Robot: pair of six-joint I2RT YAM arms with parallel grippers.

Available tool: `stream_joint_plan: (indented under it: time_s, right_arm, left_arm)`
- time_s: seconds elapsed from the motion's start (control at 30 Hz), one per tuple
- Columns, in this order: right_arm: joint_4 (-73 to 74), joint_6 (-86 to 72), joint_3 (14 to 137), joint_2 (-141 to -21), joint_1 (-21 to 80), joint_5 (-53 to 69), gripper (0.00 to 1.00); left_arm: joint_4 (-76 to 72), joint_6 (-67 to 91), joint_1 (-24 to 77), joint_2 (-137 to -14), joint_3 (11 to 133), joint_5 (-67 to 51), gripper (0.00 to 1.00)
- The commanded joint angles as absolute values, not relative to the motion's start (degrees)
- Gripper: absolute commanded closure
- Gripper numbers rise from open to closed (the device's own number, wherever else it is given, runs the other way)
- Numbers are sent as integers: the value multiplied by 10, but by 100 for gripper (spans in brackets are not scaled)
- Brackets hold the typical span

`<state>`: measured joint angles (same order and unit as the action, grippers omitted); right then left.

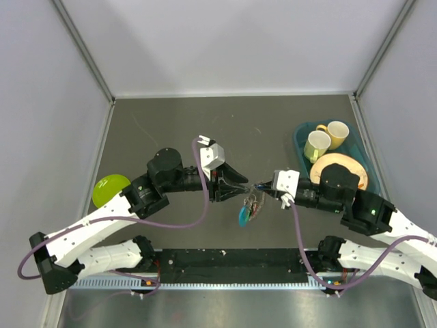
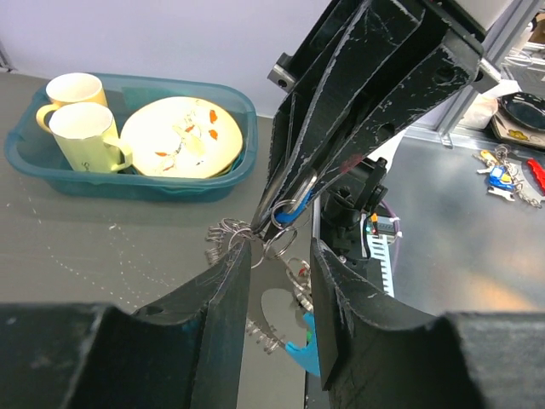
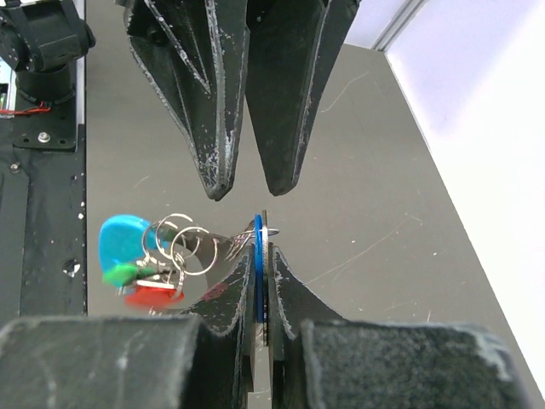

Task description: Remove the keys from the keyring

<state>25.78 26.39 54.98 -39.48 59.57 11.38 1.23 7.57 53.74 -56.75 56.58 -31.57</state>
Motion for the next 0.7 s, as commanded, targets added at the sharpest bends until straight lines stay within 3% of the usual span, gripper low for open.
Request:
stream_joint_plan:
  time_s: [0.0, 0.67]
  right_arm:
    - [211, 258, 591, -398, 597, 112, 100]
    - [211, 268, 592, -392, 596, 130, 100]
  left_arm:
    - [-21, 78, 538, -557, 564, -330, 60]
    - [16, 44, 539, -600, 598, -378, 60]
